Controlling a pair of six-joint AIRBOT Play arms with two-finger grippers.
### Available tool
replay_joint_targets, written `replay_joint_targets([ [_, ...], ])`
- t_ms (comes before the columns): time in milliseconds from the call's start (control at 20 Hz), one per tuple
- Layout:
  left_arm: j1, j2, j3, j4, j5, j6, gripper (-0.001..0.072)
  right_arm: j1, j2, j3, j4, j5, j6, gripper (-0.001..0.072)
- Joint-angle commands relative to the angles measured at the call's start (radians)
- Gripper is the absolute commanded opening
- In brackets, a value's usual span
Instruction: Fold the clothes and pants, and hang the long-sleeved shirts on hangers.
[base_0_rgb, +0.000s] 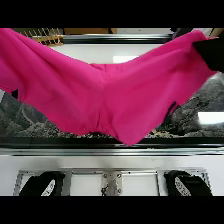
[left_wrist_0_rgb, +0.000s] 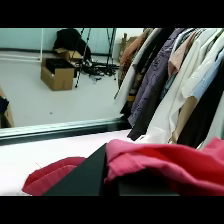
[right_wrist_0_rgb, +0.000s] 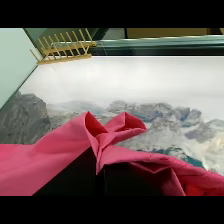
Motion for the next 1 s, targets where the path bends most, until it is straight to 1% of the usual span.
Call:
replay_joint_targets([
  [0,-0.001,-0.141,0.031,0.01,0.017,-0.007,0.0011,0.0,-0.035,0.0,-0.006,0.052,0.103,0.0004],
  [150,-0.001,-0.367,0.031,0.008,0.138,-0.007,0.0011,0.0,-0.183,0.0,-0.012,0.054,0.105,0.0004],
  [250,-0.011,-0.54,0.032,-0.003,0.264,-0.008,0.0011,0.0,-0.316,0.0,-0.04,0.013,0.105,0.0005],
  [300,-0.02,-0.615,0.032,0.0,0.312,-0.007,0.0011,0.0,-0.389,0.0,-0.047,-0.025,0.093,0.0018],
  [350,-0.029,-0.687,0.032,-0.002,0.349,-0.008,0.0018,-0.002,-0.453,0.0,-0.048,-0.077,0.049,0.0109],
  [400,-0.033,-0.741,0.032,0.0,0.37,-0.008,0.0257,-0.008,-0.51,0.0,-0.047,-0.137,0.04,0.037],
  [450,-0.032,-0.787,0.032,0.002,0.381,-0.008,0.062,-0.018,-0.549,0.001,-0.043,-0.197,0.04,0.0564],
  [500,-0.016,-0.815,0.032,0.0,0.373,-0.01,0.0683,-0.038,-0.575,0.002,-0.035,-0.244,0.04,0.0606],
  [600,0.033,-0.831,0.032,0.001,0.302,-0.03,0.0686,-0.086,-0.577,0.002,-0.032,-0.269,0.04,0.0606],
  [650,0.069,-0.826,0.032,0.001,0.228,-0.051,0.0686,-0.114,-0.564,0.002,-0.033,-0.247,0.038,0.0606],
  [700,0.104,-0.819,0.032,0.001,0.142,-0.071,0.0685,-0.143,-0.547,0.002,-0.033,-0.206,0.021,0.0606],
  [800,0.172,-0.805,0.013,0.01,-0.058,-0.075,0.0685,-0.184,-0.514,-0.002,-0.036,-0.093,-0.052,0.0604],
  [850,0.196,-0.784,-0.036,0.009,-0.121,-0.075,0.0685,-0.191,-0.496,-0.012,-0.054,-0.038,-0.069,0.0603],
  [950,0.211,-0.722,-0.2,0.009,-0.153,-0.076,0.0685,-0.186,-0.452,-0.063,-0.116,0.04,-0.069,0.0588],
])
